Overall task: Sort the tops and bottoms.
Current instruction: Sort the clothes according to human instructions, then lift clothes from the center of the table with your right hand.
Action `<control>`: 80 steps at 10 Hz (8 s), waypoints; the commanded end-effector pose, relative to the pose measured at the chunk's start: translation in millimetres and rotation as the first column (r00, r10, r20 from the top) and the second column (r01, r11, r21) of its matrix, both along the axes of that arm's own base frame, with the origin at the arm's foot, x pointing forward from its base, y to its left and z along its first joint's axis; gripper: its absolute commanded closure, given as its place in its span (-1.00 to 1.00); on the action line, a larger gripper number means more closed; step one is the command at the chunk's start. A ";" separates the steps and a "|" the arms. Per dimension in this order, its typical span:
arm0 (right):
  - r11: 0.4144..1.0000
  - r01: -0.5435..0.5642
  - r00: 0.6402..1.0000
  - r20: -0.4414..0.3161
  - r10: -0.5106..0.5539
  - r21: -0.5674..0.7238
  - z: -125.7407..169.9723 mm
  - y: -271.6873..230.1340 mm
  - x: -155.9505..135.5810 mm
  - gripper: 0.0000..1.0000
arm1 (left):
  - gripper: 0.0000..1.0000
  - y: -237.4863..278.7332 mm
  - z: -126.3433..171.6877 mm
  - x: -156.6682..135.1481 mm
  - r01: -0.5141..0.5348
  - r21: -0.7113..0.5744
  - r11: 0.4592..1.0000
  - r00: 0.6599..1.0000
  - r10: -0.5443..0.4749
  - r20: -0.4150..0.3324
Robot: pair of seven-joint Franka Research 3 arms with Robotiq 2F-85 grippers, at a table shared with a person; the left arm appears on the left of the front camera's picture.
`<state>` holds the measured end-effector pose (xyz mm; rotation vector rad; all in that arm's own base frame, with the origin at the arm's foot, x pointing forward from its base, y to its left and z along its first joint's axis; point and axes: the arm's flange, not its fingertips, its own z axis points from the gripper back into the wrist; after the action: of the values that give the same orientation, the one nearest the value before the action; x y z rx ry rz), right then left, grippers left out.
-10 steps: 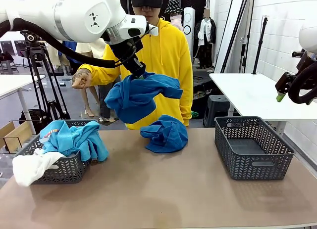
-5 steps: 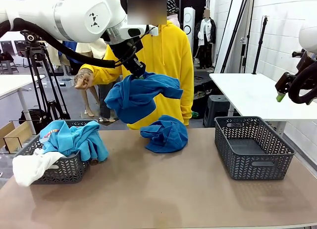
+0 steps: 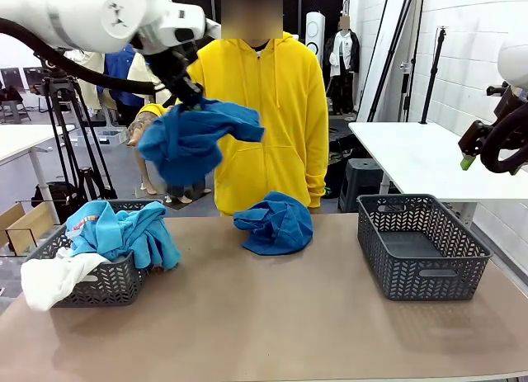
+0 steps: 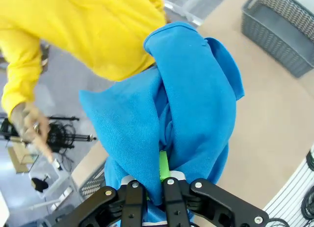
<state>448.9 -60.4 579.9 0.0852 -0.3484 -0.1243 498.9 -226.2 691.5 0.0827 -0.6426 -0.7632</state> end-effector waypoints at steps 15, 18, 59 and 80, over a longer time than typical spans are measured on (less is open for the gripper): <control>1.000 0.019 1.000 -0.008 -0.020 -0.015 -0.4 2.2 -2.0 -1.00 | 1.00 174.6 -226.4 4.5 -0.365 -0.036 0.930 0.902 0.343 -0.263; 1.000 0.019 1.000 -0.008 -0.020 -0.015 -0.4 2.2 -2.0 -1.00 | 1.00 189.0 -241.2 2.7 -0.416 0.017 0.909 0.879 0.407 -0.250; 0.761 -0.649 0.760 0.052 0.648 -0.008 63.1 295.9 155.3 -1.00 | -1.00 498.6 -91.4 -35.3 -0.865 -0.244 0.437 0.494 0.826 -0.271; 0.868 -0.490 0.862 -0.190 0.469 -0.081 -188.4 444.1 260.9 -1.00 | -1.00 497.5 -89.3 -28.7 -0.866 -0.213 0.452 0.495 0.833 -0.247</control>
<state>688.7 370.7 385.7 0.0731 -0.1686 0.4119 471.3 271.3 601.3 0.0546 -0.5148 0.3554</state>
